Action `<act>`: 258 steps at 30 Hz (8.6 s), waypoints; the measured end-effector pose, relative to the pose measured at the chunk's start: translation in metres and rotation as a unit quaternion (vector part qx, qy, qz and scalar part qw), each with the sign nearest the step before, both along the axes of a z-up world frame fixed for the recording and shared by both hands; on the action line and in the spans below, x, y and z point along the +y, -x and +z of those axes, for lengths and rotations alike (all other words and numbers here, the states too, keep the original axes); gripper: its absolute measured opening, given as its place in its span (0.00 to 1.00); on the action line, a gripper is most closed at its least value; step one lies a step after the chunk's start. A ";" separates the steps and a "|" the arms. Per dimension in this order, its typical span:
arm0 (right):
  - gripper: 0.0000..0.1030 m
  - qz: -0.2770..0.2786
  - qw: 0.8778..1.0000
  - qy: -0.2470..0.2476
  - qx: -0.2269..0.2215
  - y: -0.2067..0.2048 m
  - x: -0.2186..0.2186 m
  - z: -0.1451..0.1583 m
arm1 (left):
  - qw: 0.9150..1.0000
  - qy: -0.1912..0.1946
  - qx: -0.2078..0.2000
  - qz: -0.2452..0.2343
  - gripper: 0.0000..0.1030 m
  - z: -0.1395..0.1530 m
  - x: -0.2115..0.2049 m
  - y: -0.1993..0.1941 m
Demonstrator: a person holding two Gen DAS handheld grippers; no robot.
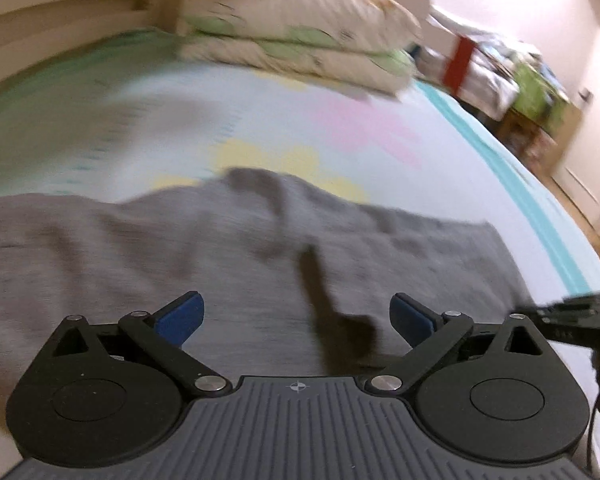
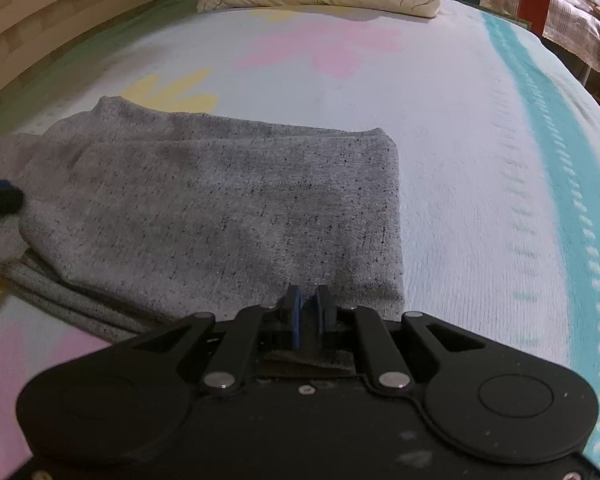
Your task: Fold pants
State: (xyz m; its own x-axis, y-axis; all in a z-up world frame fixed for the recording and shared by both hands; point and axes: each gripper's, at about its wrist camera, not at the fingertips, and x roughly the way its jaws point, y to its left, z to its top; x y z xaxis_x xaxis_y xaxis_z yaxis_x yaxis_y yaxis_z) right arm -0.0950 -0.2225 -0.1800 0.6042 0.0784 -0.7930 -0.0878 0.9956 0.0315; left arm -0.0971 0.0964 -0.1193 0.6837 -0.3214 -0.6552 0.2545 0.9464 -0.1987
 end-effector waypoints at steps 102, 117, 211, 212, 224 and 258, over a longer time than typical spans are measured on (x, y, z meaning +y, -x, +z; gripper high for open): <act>0.12 0.265 0.958 -0.054 0.091 -0.126 0.078 0.106 | 0.978 -0.009 -0.202 -0.045 0.27 0.089 0.012 0.001; 0.13 -0.001 0.987 -0.131 0.089 -0.067 -0.080 0.045 | 0.960 0.042 -0.097 -0.258 0.63 0.028 -0.125 -0.036; 0.20 0.027 0.998 -0.051 0.034 -0.018 -0.045 0.064 | 0.977 -0.106 -0.021 -0.182 0.88 -0.031 -0.096 0.016; 0.20 0.027 0.998 -0.050 0.034 -0.016 -0.046 0.065 | 0.979 -0.103 -0.019 -0.173 0.88 -0.031 -0.093 0.015; 0.17 0.035 0.998 -0.037 0.035 -0.015 -0.043 0.063 | 0.995 -0.073 0.070 -0.016 0.98 -0.048 -0.038 -0.005; 0.24 0.089 0.995 -0.033 -0.001 0.013 0.007 0.053 | 0.991 -0.095 0.088 -0.035 0.98 -0.044 -0.058 -0.052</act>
